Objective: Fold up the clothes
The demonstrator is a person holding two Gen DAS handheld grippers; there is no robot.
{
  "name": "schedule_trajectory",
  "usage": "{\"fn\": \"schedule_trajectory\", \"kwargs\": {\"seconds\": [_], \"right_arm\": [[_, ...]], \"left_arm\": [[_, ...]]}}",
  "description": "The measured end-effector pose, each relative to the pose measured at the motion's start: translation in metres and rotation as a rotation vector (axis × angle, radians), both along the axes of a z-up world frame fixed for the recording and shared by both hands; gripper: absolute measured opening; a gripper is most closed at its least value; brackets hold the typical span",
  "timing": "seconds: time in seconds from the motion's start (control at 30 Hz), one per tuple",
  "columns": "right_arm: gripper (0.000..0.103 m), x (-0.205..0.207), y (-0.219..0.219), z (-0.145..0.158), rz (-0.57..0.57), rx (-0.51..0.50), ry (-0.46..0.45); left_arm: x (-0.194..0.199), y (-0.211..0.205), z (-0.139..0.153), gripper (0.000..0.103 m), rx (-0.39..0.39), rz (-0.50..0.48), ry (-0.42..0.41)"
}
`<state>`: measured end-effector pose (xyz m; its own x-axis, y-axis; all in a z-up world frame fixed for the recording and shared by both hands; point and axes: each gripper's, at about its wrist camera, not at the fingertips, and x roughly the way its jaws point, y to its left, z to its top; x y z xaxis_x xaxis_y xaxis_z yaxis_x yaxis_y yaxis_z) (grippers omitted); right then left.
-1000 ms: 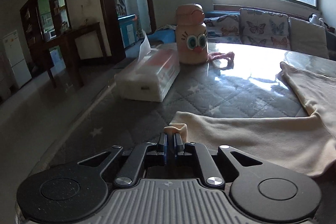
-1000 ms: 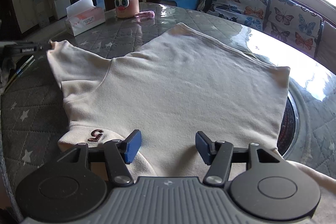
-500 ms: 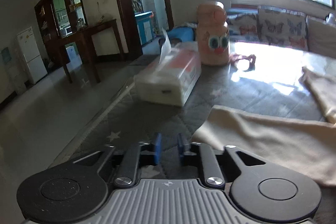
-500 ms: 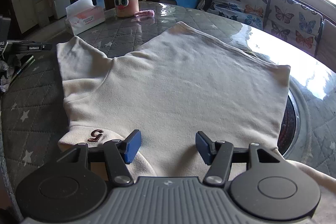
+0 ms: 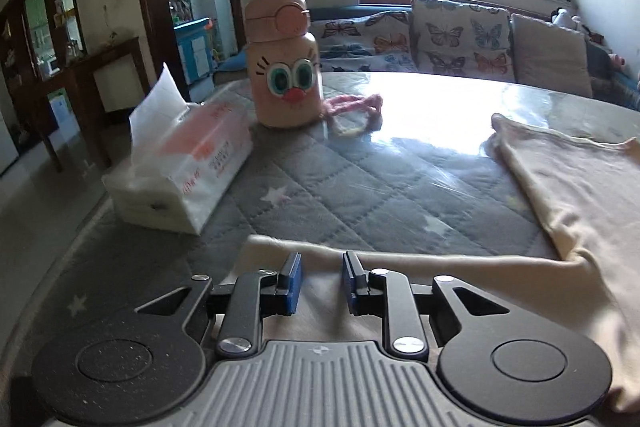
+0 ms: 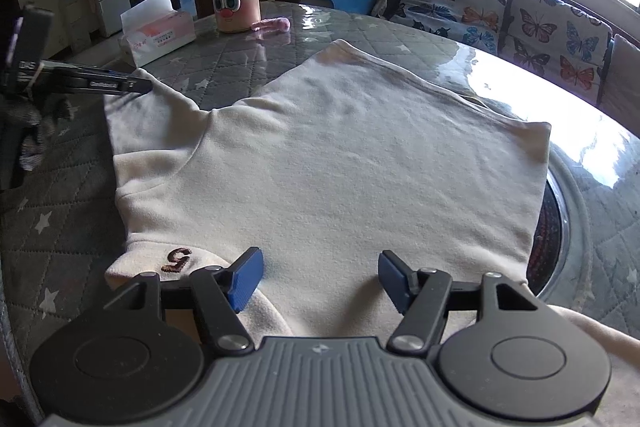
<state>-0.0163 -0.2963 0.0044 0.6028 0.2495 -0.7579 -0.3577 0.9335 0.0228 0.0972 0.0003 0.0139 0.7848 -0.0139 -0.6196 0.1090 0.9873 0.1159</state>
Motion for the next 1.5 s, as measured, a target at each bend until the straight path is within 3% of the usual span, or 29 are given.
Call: {"fn": "schedule_trajectory", "kwargs": {"seconds": [0.27,0.7,0.93,1.13,1.4,1.5], "right_arm": [[0.07,0.001,-0.002,-0.002,-0.008,0.012,0.007],[0.071,0.0,-0.002,-0.002,-0.003,0.011,0.0],[0.071,0.0,0.002,-0.001,0.005,0.008,-0.009],[0.071,0.0,0.002,-0.002,0.006,0.012,-0.01],[0.071,0.001,0.002,-0.002,0.011,0.02,-0.012],[0.071,0.001,0.002,-0.002,0.011,0.025,-0.011]], "left_arm": [[0.021,0.003,-0.01,0.015,0.154,0.023,-0.052],[0.012,-0.011,0.006,0.019,0.144,-0.01,-0.057],[-0.012,-0.058,0.028,0.019,0.055,-0.169,-0.084],[-0.019,-0.11,0.022,0.021,0.013,-0.32,-0.052],[-0.016,-0.128,-0.001,0.021,0.047,-0.322,-0.005],[-0.02,-0.127,-0.004,0.021,0.092,-0.311,-0.027]]}}
